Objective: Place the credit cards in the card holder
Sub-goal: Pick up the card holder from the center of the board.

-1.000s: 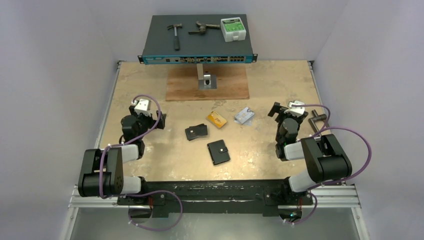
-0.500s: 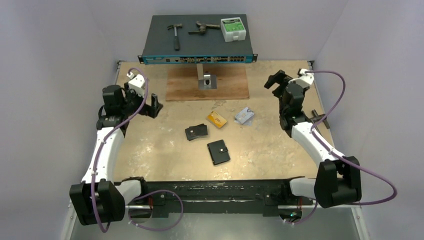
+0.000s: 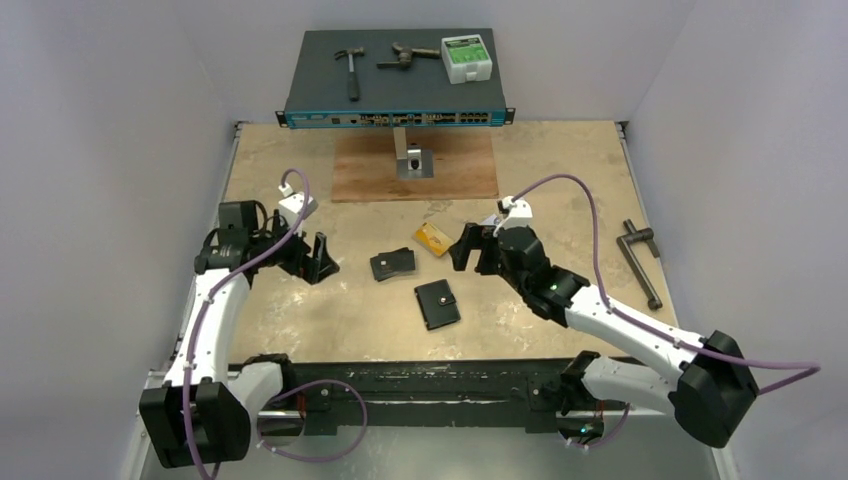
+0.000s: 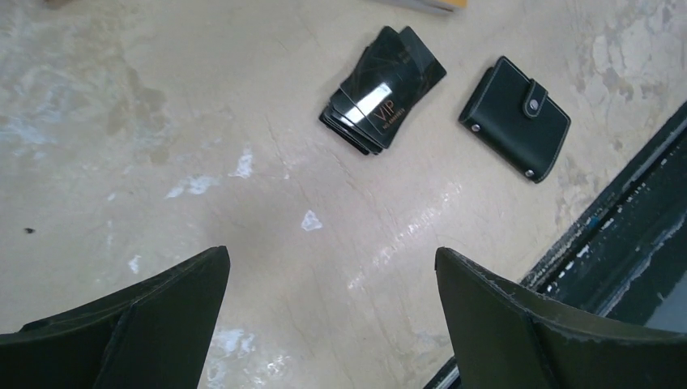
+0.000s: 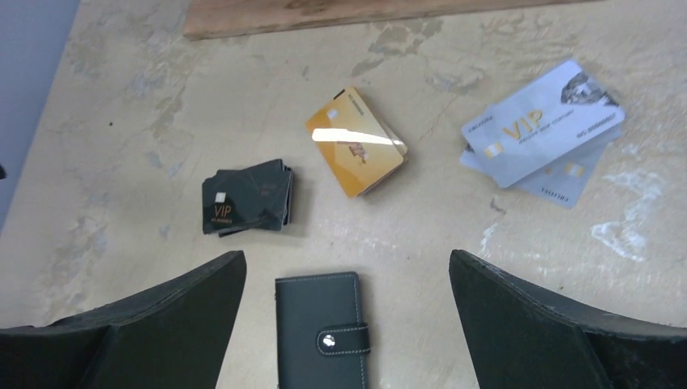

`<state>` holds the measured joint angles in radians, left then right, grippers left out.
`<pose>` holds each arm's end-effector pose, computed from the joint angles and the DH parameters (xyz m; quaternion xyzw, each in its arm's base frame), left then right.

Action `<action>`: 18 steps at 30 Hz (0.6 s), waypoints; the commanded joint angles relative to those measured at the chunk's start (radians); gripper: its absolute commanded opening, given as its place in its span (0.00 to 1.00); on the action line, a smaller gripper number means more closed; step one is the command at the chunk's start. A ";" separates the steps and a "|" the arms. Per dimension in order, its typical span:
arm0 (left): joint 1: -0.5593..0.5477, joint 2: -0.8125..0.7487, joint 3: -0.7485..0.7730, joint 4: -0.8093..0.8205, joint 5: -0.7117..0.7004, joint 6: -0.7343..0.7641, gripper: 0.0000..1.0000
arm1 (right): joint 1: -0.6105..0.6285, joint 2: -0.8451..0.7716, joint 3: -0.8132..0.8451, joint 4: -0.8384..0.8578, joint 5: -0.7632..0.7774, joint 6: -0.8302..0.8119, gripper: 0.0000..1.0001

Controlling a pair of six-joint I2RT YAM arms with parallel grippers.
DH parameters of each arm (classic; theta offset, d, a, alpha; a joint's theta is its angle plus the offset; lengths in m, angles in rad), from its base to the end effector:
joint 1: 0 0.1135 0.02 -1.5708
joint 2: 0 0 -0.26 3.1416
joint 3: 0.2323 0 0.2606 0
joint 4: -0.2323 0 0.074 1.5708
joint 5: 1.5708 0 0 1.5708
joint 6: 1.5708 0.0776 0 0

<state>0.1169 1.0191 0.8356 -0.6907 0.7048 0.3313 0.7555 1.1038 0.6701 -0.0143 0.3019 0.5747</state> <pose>0.2337 -0.0232 0.2455 0.2115 0.8645 -0.2451 0.3844 0.2282 0.1832 0.2294 0.0042 0.8407 0.2246 0.4927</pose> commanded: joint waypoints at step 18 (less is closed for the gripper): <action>-0.243 -0.006 -0.047 -0.027 -0.074 0.023 1.00 | 0.199 0.274 -0.097 0.092 -0.086 0.177 0.81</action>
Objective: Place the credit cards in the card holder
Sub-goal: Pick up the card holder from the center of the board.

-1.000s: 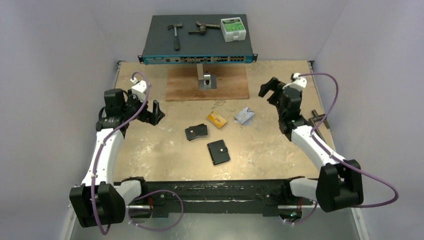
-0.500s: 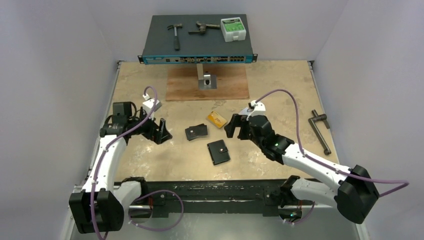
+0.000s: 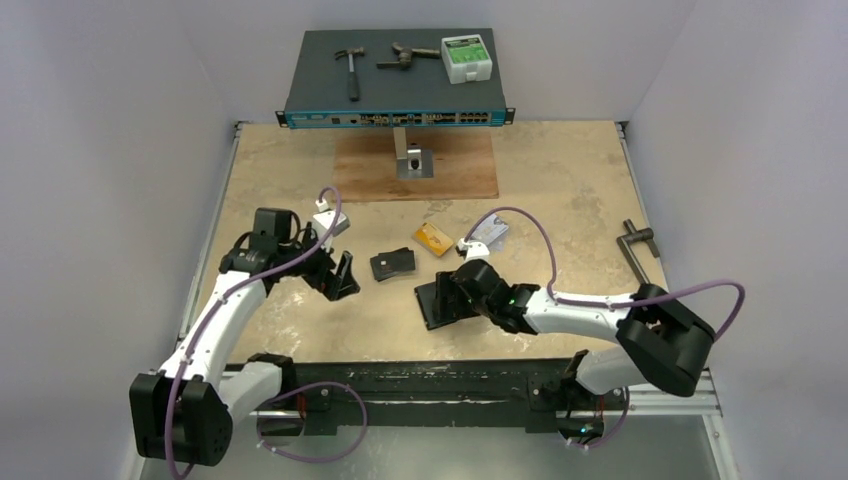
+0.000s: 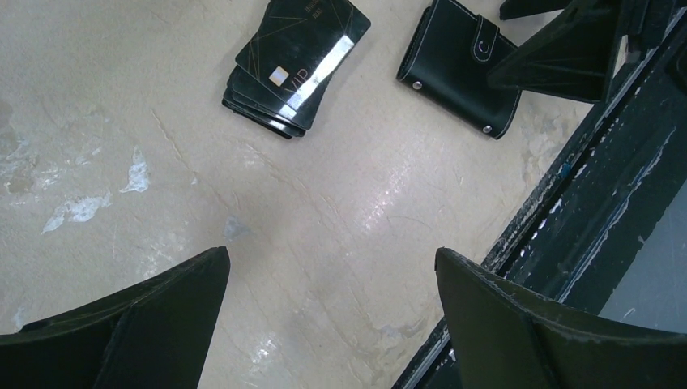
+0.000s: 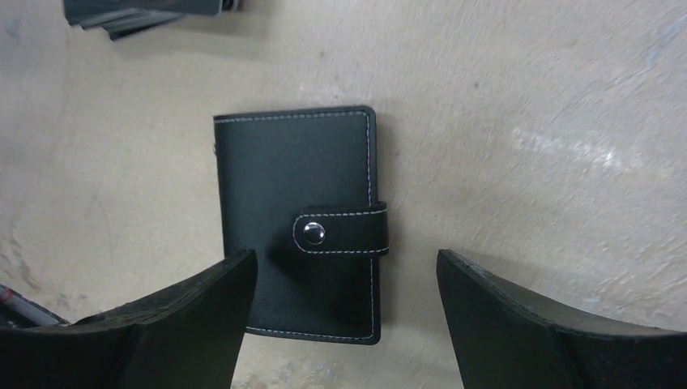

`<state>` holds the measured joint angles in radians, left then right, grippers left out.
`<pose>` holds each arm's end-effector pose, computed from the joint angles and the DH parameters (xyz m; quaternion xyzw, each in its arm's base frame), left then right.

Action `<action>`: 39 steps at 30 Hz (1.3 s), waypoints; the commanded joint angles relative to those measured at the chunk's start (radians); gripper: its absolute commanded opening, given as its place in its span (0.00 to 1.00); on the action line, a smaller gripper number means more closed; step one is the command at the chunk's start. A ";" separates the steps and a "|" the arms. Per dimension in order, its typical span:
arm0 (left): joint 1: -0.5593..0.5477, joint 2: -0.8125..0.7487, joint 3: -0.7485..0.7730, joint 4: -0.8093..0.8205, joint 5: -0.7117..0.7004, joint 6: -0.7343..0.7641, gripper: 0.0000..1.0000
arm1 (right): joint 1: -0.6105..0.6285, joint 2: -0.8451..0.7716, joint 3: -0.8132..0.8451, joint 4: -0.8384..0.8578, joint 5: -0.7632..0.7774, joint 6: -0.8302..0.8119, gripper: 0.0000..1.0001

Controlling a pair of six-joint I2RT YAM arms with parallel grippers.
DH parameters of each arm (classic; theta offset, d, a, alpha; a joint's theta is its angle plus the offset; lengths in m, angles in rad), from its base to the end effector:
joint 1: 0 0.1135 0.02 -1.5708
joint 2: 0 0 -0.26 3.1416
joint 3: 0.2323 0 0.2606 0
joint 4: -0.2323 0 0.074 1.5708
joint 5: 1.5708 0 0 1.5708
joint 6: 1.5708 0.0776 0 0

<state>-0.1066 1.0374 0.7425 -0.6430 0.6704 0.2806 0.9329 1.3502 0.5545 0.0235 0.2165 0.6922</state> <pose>0.2212 -0.0722 0.2124 0.2731 0.8610 -0.2859 0.3199 0.1865 0.2236 0.1235 -0.0683 0.9144 0.2122 0.3380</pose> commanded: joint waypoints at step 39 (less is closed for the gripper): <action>-0.366 0.159 0.199 0.048 0.023 -0.316 1.00 | 0.035 -0.319 -0.214 0.330 -0.135 -0.035 0.00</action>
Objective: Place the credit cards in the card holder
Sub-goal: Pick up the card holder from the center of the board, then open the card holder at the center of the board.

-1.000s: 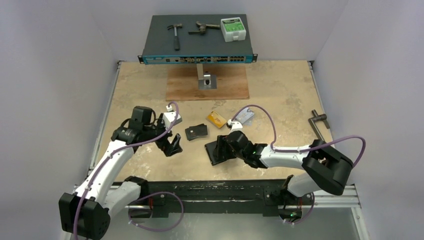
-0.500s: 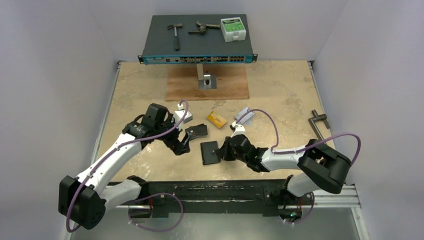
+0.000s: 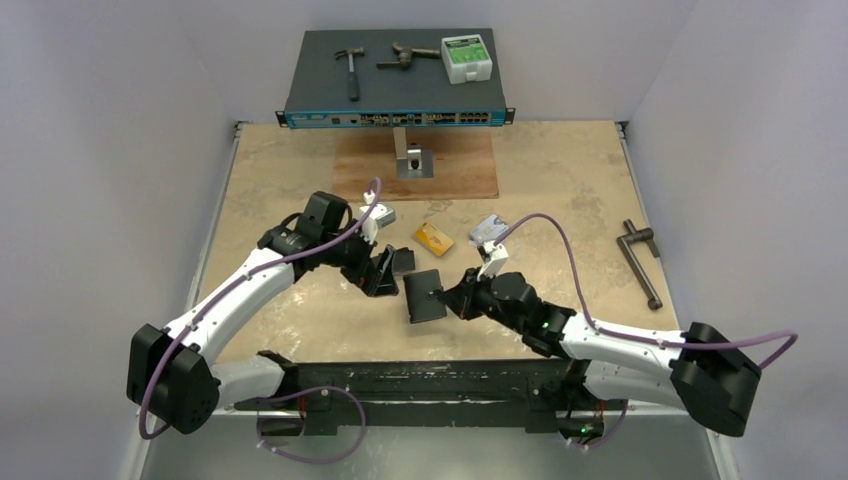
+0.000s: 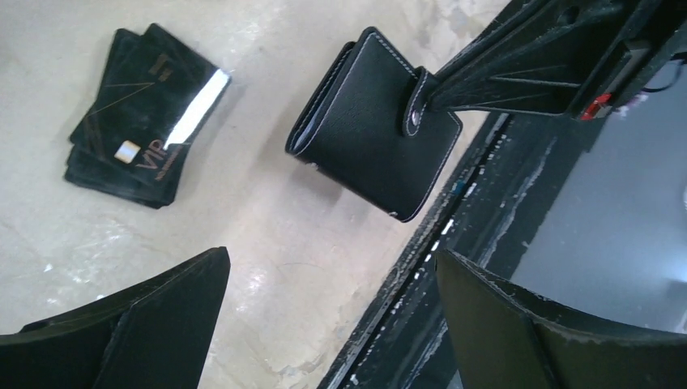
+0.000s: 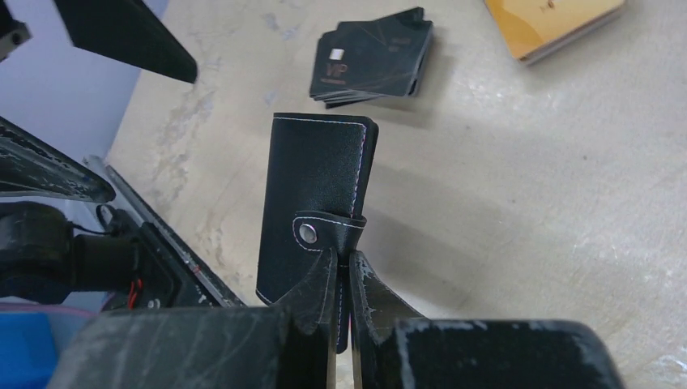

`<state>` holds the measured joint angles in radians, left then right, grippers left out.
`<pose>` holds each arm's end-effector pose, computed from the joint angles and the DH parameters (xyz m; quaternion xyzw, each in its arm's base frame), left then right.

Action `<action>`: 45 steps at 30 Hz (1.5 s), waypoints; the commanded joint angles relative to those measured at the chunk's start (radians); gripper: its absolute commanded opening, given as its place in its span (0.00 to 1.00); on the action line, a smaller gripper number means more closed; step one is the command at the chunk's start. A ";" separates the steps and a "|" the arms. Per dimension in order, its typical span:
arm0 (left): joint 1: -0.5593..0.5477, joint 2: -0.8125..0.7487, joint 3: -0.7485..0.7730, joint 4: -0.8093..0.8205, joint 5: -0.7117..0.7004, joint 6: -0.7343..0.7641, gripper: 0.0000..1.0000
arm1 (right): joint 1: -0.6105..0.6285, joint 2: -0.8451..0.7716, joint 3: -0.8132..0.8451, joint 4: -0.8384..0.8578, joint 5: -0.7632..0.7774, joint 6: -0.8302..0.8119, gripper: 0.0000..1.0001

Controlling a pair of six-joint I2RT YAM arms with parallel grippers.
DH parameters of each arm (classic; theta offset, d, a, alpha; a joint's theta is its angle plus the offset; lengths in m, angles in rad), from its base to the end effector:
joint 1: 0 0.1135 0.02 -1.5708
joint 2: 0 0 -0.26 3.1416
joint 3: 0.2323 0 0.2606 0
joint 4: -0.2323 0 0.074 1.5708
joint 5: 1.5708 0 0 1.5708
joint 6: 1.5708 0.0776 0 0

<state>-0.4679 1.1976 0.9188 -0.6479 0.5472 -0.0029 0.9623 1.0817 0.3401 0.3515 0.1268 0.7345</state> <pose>0.2225 -0.1577 0.2313 0.2937 0.8690 -0.3203 0.2366 0.1595 0.2118 0.1585 -0.0592 0.8277 0.3820 0.4068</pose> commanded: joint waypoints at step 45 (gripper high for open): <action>0.137 -0.090 -0.030 0.194 0.296 -0.282 0.01 | 0.005 0.051 0.263 0.050 -0.051 0.002 0.55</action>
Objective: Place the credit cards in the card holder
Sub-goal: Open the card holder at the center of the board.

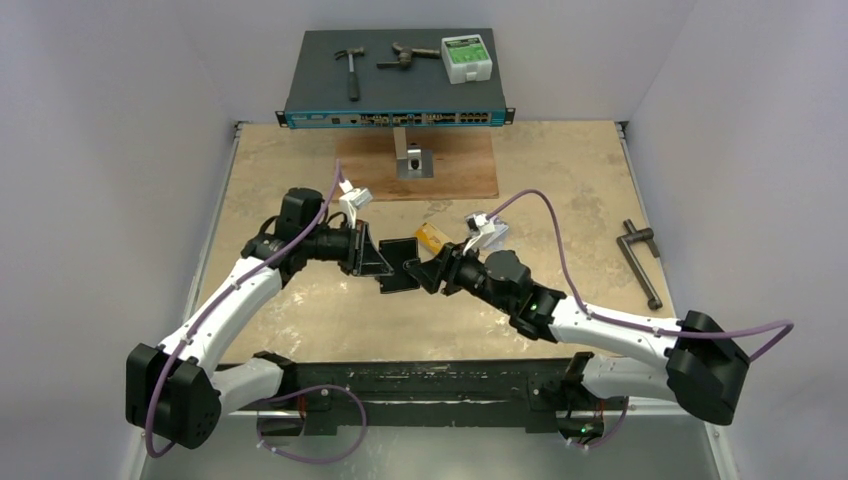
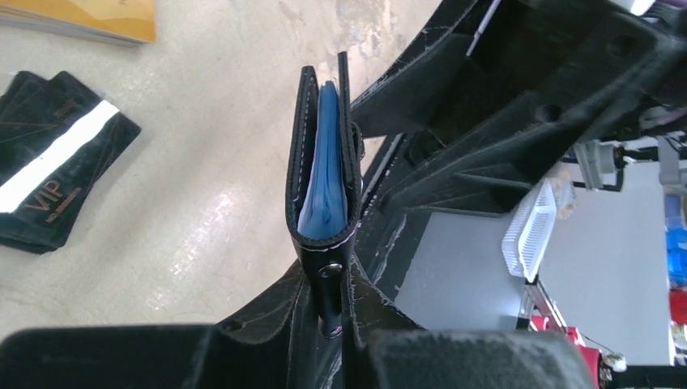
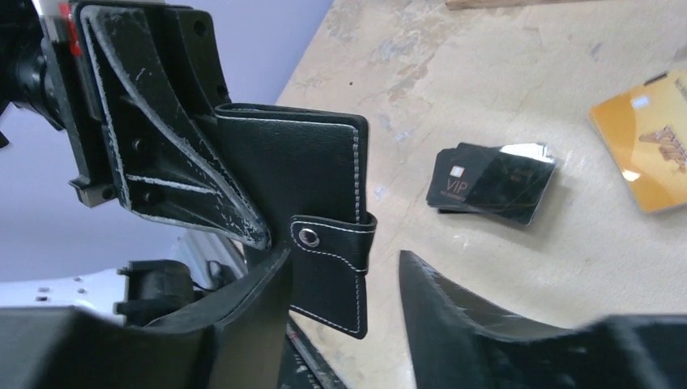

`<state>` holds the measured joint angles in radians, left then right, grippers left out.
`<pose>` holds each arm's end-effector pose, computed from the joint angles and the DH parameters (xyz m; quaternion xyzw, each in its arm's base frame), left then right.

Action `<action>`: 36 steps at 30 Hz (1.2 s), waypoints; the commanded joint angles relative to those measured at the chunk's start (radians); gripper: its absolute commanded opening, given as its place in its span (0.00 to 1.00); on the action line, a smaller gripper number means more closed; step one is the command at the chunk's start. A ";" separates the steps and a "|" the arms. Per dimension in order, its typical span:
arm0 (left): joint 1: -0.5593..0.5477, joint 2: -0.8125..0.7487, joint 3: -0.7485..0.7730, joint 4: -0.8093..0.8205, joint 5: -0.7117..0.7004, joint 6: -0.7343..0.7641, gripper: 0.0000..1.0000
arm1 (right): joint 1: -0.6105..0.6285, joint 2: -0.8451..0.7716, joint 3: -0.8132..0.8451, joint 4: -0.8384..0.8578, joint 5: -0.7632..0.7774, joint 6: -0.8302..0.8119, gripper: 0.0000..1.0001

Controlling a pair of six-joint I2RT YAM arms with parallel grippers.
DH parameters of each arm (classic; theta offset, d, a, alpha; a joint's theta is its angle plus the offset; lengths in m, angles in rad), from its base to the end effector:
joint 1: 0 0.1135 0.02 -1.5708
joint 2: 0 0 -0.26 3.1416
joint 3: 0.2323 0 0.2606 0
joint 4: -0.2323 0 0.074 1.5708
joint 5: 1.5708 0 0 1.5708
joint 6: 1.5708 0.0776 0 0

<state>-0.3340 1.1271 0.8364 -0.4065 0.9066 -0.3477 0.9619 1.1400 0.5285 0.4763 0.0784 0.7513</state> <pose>0.2274 -0.1436 0.2549 0.1797 0.8158 -0.5011 0.2258 0.1786 0.2455 0.2329 -0.0535 0.7512 0.4773 0.4528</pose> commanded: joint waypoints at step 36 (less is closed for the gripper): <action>-0.054 -0.006 0.119 -0.178 -0.421 0.030 0.00 | 0.065 0.367 0.537 -0.419 0.248 -0.048 0.54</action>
<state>-0.3832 1.1450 0.9554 -0.6170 0.4591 -0.2798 1.0157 1.5017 1.0046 0.0643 0.2584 0.7143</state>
